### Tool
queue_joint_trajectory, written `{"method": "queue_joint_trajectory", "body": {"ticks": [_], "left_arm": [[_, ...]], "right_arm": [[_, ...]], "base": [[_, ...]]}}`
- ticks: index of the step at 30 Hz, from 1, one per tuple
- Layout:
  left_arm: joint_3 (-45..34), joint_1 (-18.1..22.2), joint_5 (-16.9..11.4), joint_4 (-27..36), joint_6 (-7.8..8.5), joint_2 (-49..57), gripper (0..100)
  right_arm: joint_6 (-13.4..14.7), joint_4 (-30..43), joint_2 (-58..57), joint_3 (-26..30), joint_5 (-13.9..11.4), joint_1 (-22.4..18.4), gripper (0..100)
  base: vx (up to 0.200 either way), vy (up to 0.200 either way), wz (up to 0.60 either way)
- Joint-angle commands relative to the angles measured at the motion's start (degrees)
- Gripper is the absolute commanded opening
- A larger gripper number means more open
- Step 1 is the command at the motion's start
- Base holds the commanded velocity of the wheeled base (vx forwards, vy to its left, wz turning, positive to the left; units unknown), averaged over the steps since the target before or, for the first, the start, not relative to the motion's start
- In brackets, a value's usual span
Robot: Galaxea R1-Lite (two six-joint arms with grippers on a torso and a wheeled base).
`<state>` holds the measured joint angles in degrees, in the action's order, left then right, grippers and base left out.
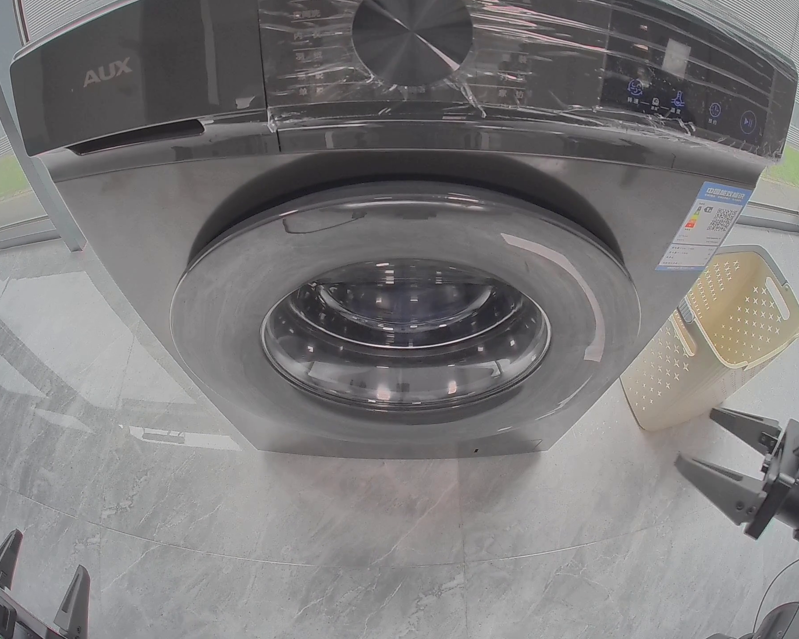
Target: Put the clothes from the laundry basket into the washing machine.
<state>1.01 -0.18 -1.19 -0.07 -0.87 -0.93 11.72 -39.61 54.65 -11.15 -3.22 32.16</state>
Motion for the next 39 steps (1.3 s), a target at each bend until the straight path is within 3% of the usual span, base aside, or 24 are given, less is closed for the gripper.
{"method": "queue_joint_trajectory", "body": {"ticks": [1,3,5,8,15,17,19,23,24,25,29,31,39], "left_arm": [[-1.01,0.01,-0.04,-0.01,-0.01,0.66,100],[-1.01,0.01,-0.04,-0.01,-0.01,0.75,100],[-1.01,0.01,-0.04,-0.01,-0.01,0.66,100],[-1.01,0.01,-0.04,-0.01,-0.01,0.66,100],[-1.01,0.01,-0.12,-0.01,-0.1,0.66,100],[-1.01,0.01,-0.12,-0.01,-0.1,0.66,100],[-1.01,-0.08,-0.12,-0.01,-0.01,0.66,100],[-1.01,-0.08,-0.12,-0.01,-0.1,0.66,100],[-1.01,-0.08,-0.12,-0.01,-0.1,0.66,100],[-1.01,-0.08,-0.12,-0.01,-0.1,0.66,100],[-1.01,-0.08,0.05,-0.01,-0.45,0.66,100],[-1.01,0.01,0.23,0.07,0.51,0.75,100],[-1.01,0.01,0.23,-0.1,0.16,0.75,100]], "right_arm": [[-7.58,11.04,-25.38,6.32,-0.47,-17.48,100],[-8.81,14.12,-28.46,6.41,-0.65,-20.47,100],[-9.96,20.27,-34.96,5.97,-1.44,-26.09,100],[-10.05,24.75,-40.68,6.41,-2.49,-28.47,100],[-10.13,30.55,-51.57,11.15,-2.58,-28.82,100],[-10.05,36.79,-54.65,11.15,-3.02,-31.54,100],[-9.96,37.59,-54.65,11.15,-2.85,-31.9,100],[-10.66,36.97,-54.65,11.15,0.58,-31.9,100],[-11.28,39.43,-54.65,11.15,3.75,-31.98,100],[-10.66,40.22,-54.65,11.15,4.27,-31.81,100],[-10.13,39.7,-54.65,11.15,4.19,-31.98,100],[-11.19,39.7,-54.65,11.15,3.57,-31.98,100],[-11.19,39.61,-54.65,11.15,2.87,-31.9,100]], "base": [[0.0,0.0,0.0],[0.0,0.0,0.0],[0.0,0.0,0.0],[0.0,0.0,0.0],[0.0,0.0,0.0],[0.0,0.0,0.0],[0.0,0.0,0.0],[0.0,0.0,0.0],[0.0,0.0,0.0],[0.0,0.0,0.0],[0.0,0.0,0.0],[0.0,0.0,0.0],[0.0,0.0,0.0]]}}
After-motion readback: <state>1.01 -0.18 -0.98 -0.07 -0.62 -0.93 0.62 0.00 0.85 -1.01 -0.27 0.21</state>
